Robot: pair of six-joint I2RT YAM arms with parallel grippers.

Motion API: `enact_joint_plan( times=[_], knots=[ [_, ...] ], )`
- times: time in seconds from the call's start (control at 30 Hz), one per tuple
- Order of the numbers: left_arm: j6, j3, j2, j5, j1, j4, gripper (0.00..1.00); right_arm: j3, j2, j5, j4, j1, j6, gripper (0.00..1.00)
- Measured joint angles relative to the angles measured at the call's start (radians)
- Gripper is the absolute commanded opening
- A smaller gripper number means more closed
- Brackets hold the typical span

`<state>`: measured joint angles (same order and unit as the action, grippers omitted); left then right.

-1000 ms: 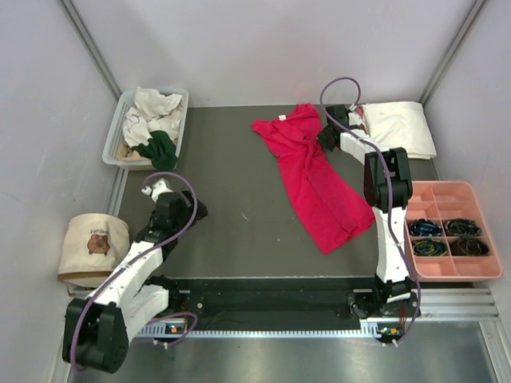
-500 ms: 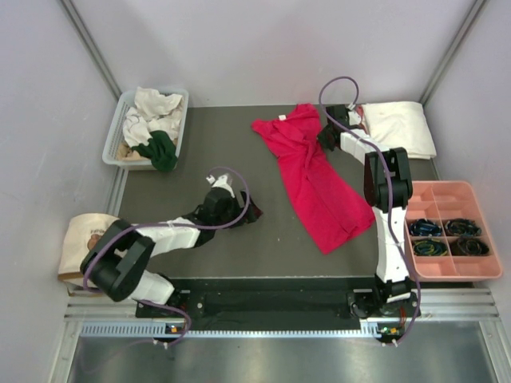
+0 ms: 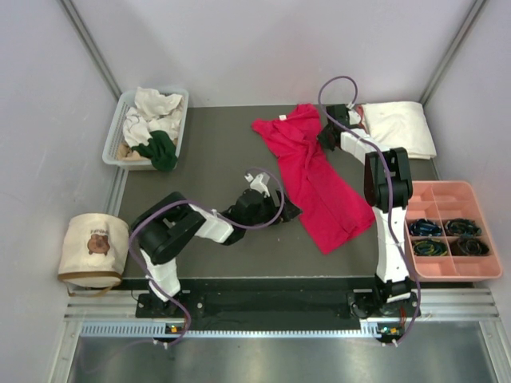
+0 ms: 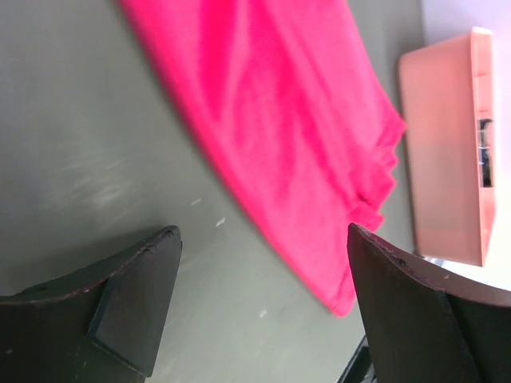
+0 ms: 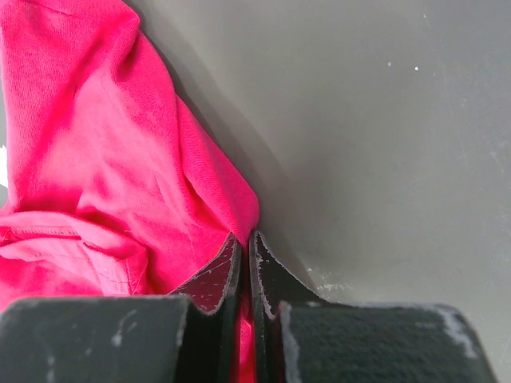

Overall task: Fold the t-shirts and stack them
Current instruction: Rotate the tshirt 90 degrees

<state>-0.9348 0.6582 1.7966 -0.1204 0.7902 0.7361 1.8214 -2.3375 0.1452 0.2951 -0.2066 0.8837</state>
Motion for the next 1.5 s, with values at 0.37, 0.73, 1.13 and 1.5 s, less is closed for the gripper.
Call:
enact_joint_plan(
  times=[0.37, 0.73, 1.13, 1.5],
  knots=[
    [-0.043, 0.127, 0.161, -0.025, 0.050, 0.108, 0.77, 0.008, 0.003, 0.000, -0.013, 0.000, -0.048, 0.43],
    [-0.053, 0.172, 0.219, -0.018, 0.080, 0.066, 0.14, -0.130, 0.137, 0.103, 0.018, 0.000, -0.151, 0.74],
    [-0.033, 0.068, 0.119, -0.017, 0.084, -0.017, 0.00, -0.309, 0.378, 0.149, -0.007, 0.001, -0.206, 0.99],
    [0.034, -0.113, -0.159, 0.016, 0.084, -0.267, 0.00, -0.410, 0.459, 0.142, -0.017, 0.002, -0.227, 0.99]
  ],
)
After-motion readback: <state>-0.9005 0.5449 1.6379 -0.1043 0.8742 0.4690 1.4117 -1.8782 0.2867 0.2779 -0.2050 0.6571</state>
